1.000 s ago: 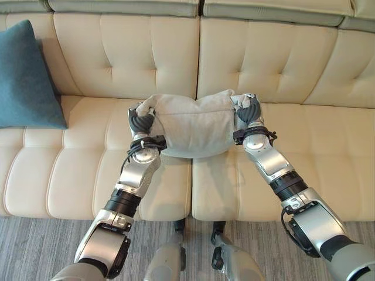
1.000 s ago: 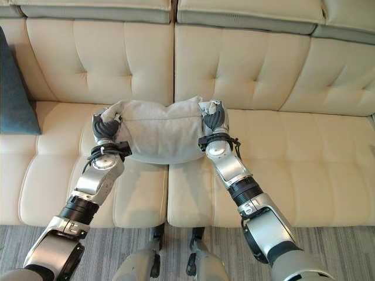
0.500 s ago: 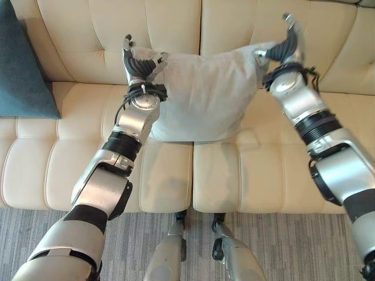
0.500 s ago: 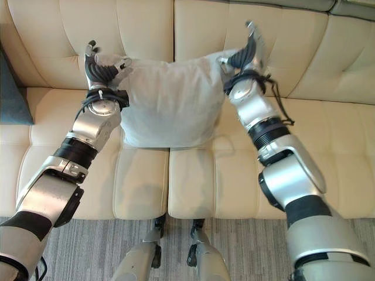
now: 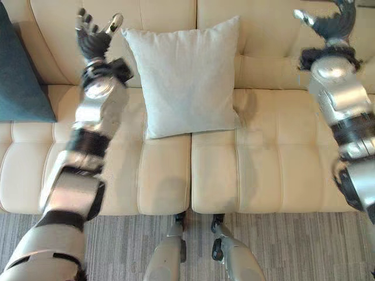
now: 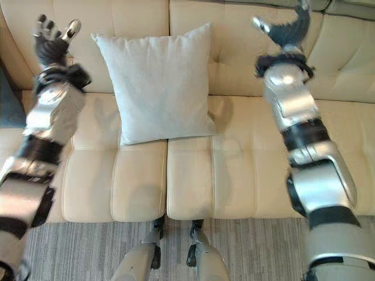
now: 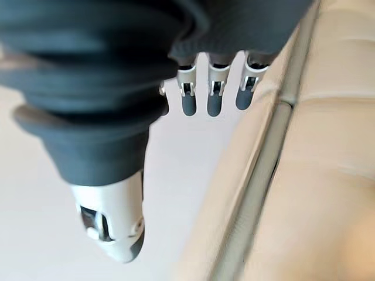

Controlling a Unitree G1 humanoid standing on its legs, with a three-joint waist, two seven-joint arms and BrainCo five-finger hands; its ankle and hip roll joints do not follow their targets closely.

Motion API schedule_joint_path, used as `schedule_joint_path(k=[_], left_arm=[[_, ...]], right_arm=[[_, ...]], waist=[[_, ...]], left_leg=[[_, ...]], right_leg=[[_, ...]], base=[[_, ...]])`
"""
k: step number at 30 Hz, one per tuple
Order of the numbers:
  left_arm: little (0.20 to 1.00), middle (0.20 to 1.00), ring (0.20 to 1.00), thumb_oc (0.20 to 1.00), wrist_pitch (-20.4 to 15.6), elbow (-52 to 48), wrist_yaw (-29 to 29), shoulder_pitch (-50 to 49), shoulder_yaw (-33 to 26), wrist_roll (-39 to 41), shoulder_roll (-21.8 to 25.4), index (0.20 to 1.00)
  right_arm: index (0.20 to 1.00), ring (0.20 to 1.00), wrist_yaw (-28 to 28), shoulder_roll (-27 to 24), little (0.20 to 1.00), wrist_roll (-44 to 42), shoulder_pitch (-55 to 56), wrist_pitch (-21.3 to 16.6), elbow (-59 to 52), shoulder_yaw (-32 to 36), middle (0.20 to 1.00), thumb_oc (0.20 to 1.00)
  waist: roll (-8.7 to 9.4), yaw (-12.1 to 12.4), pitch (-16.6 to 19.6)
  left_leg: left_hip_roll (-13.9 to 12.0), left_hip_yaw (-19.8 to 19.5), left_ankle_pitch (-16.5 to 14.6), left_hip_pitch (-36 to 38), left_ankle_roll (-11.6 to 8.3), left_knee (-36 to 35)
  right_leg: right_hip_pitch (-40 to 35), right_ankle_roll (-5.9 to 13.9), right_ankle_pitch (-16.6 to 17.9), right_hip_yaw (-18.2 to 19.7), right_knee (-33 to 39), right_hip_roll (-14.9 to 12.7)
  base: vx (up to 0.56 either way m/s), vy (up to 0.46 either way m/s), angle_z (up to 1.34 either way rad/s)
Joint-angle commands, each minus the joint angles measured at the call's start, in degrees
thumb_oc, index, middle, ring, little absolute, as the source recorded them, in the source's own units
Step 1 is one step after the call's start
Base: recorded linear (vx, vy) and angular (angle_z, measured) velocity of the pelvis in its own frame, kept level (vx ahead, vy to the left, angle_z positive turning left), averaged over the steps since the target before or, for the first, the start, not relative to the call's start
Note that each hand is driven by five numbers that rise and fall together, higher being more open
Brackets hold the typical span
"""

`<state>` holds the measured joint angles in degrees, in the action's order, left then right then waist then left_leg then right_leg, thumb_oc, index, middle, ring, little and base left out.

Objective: Pick up all the scattered cushions and arrange them neatly on the sofa.

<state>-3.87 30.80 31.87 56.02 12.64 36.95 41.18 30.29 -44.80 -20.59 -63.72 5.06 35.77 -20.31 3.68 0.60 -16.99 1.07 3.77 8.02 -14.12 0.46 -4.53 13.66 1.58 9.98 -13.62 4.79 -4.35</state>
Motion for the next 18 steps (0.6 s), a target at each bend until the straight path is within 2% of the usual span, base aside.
schedule_joint_path(k=[1, 2, 3, 4, 5, 7, 9, 10, 11, 12, 13, 14, 15, 18], left_arm=[[1.0, 1.0, 1.0, 1.0, 0.21, 1.74, -4.61, -3.2, 1.18, -9.84, 2.74, 1.0], [1.0, 1.0, 1.0, 1.0, 0.41, -2.25, -6.17, -10.0, -2.11, -11.32, 3.59, 1.0], [1.0, 1.0, 1.0, 1.0, 0.51, -2.64, -6.18, -10.56, -2.3, -11.41, 3.55, 1.0], [1.0, 1.0, 1.0, 1.0, 0.45, -4.31, -7.52, -15.15, -4.22, -11.49, 3.74, 1.0], [1.0, 1.0, 1.0, 1.0, 0.28, -9.65, -9.08, -23.62, -8.4, -11.73, 1.79, 1.0], [1.0, 1.0, 1.0, 1.0, 0.29, -11.74, -10.45, -27.59, -9.71, -11.02, -0.07, 1.0], [1.0, 1.0, 1.0, 1.0, 1.17, -13.17, -12.35, -34.01, -11.51, -12.96, -3.48, 1.0], [1.0, 1.0, 1.0, 1.0, 2.03, -11.56, -13.57, -38.27, -12.36, -14.55, -7.05, 1.0], [1.0, 1.0, 1.0, 1.0, 2.05, -11.62, -13.57, -38.33, -12.33, -14.57, -7.04, 1.0], [1.0, 1.0, 1.0, 1.0, 2.75, -11.19, -15.08, -43.1, -13.72, -14.81, -10.7, 1.0], [1.0, 1.0, 1.0, 1.0, 2.78, -11.26, -15.08, -43.16, -13.71, -14.82, -10.7, 1.0], [1.0, 1.0, 1.0, 1.0, 3.69, -10.92, -16.7, -48.34, -14.91, -15.98, -13.7, 1.0], [1.0, 1.0, 1.0, 1.0, 3.72, -10.98, -16.7, -48.41, -14.9, -16.0, -13.7, 1.0], [1.0, 1.0, 1.0, 1.0, 5.45, -8.34, -19.36, -54.09, -15.8, -19.52, -17.46, 1.0]], right_arm=[[1.0, 1.0, -3.85, -3.04, 1.0, 3.46, 4.44, -2.84, 0.54, 2.84, 1.0, 1.0], [1.0, 1.0, -6.77, -4.05, 1.0, 4.08, 11.07, -2.48, -1.56, 5.44, 1.0, 1.0], [1.0, 1.0, -6.81, -4.0, 1.0, 4.18, 11.58, -2.38, -1.91, 5.62, 1.0, 1.0], [1.0, 1.0, -9.32, -5.05, 1.0, 5.59, 15.67, -1.85, -3.32, 6.16, 1.0, 1.0], [1.0, 1.0, -13.24, -6.12, 1.0, 7.35, 23.61, -1.01, -4.84, 8.51, 1.0, 1.0], [1.0, 1.0, -14.87, -6.42, 1.0, 7.86, 27.34, -0.54, -5.98, 9.67, 1.0, 1.0], [1.0, 1.0, -16.97, -3.64, 1.0, 8.0, 34.62, -0.6, -6.41, 12.79, 1.0, 1.0], [1.0, 1.0, -17.8, 0.3, 1.0, 7.96, 39.44, -0.67, -6.26, 15.29, 1.0, 1.0], [1.0, 1.0, -17.8, 0.33, 1.0, 7.99, 39.58, -0.65, -6.35, 15.37, 1.0, 1.0], [1.0, 1.0, -19.39, 3.65, 1.0, 9.62, 44.8, -0.17, -6.56, 17.2, 1.0, 1.0], [1.0, 1.0, -19.4, 3.67, 1.0, 9.65, 44.93, -0.13, -6.66, 17.27, 1.0, 1.0], [1.0, 1.0, -20.48, 7.35, 1.0, 10.72, 49.98, 0.35, -6.97, 19.19, 1.0, 1.0], [1.0, 1.0, -20.48, 7.37, 1.0, 10.74, 50.09, 0.39, -7.06, 19.23, 1.0, 1.0], [1.0, 1.0, -21.53, 13.33, 1.0, 11.85, 55.71, 1.03, -4.38, 21.26, 1.0, 1.0]], waist=[[-0.87, -0.5, 2.97], [-0.98, -0.46, 2.89], [-0.97, -0.46, 3.06], [-1.03, -0.46, 3.08], [-1.08, -0.42, 3.43], [-1.15, -0.51, 3.88], [-1.31, -0.48, 4.19], [-1.42, -0.55, 4.58], [-1.39, -0.53, 4.69], [-1.54, -0.57, 5.19], [-1.53, -0.57, 5.31], [-1.87, -0.68, 5.8], [-1.85, -0.68, 5.93], [-2.23, -0.84, 7.09]], left_leg=[[0.0, 3.43, -7.06, 4.23, -2.98, -0.47], [-0.1, 3.69, -7.26, 4.78, -2.98, -0.47], [-0.1, 3.71, -7.29, 4.87, -2.99, -0.47], [-0.13, 3.81, -7.46, 5.38, -2.99, -0.47], [-0.15, 3.71, -7.72, 6.12, -2.95, -0.47], [-0.19, 3.64, -7.92, 6.56, -2.94, -0.47], [-0.17, 3.64, -8.37, 7.79, -2.84, -0.47], [-0.24, 3.65, -8.89, 8.97, -2.71, -0.47], [-0.22, 3.66, -8.79, 8.83, -2.69, -0.47], [-0.32, 3.72, -9.26, 10.0, -2.55, -0.47], [-0.3, 3.72, -9.16, 9.84, -2.53, -0.47], [-0.36, 3.69, -9.46, 10.81, -2.44, -0.47], [-0.34, 3.68, -9.36, 10.66, -2.42, -0.47], [-0.43, 3.43, -9.7, 11.95, -2.3, -0.47]], right_leg=[[-4.55, 6.27, -9.01, 1.05, 0.21, -0.54], [-5.0, 6.21, -9.14, 1.03, 0.21, -0.55], [-5.09, 6.21, -9.16, 1.04, 0.21, -0.55], [-5.49, 6.15, -9.3, 1.09, 0.21, -0.51], [-6.19, 6.05, -9.45, 0.99, 0.21, -0.5], [-6.75, 5.98, -9.66, 0.82, 0.21, -0.52], [-8.01, 5.83, -10.1, 0.77, 0.21, -0.45], [-9.2, 5.7, -10.56, 0.82, 0.21, -0.37], [-9.06, 5.68, -10.48, 0.82, 0.21, -0.4], [-10.16, 5.53, -10.97, 0.79, 0.21, -0.25], [-10.01, 5.51, -10.89, 0.78, 0.21, -0.27], [-11.01, 5.33, -11.33, 0.91, 0.21, -0.15], [-10.86, 5.31, -11.25, 0.9, 0.21, -0.17], [-12.46, 5.16, -11.86, 0.56, 0.21, -0.1]], base=[[0.0, -0.024, -0.05], [0.0, -0.017, -0.07], [0.0, -0.028, -0.1], [0.01, -0.034, -0.13], [0.01, -0.033, -0.12], [0.01, -0.018, -0.05], [0.03, -0.041, 0.0], [0.02, -0.038, -0.01], [0.02, -0.053, -0.04], [0.0, -0.031, -0.06], [0.0, -0.05, -0.13], [-0.01, -0.018, -0.14], [0.0, -0.027, -0.12], [0.0, -0.007, -0.01]])
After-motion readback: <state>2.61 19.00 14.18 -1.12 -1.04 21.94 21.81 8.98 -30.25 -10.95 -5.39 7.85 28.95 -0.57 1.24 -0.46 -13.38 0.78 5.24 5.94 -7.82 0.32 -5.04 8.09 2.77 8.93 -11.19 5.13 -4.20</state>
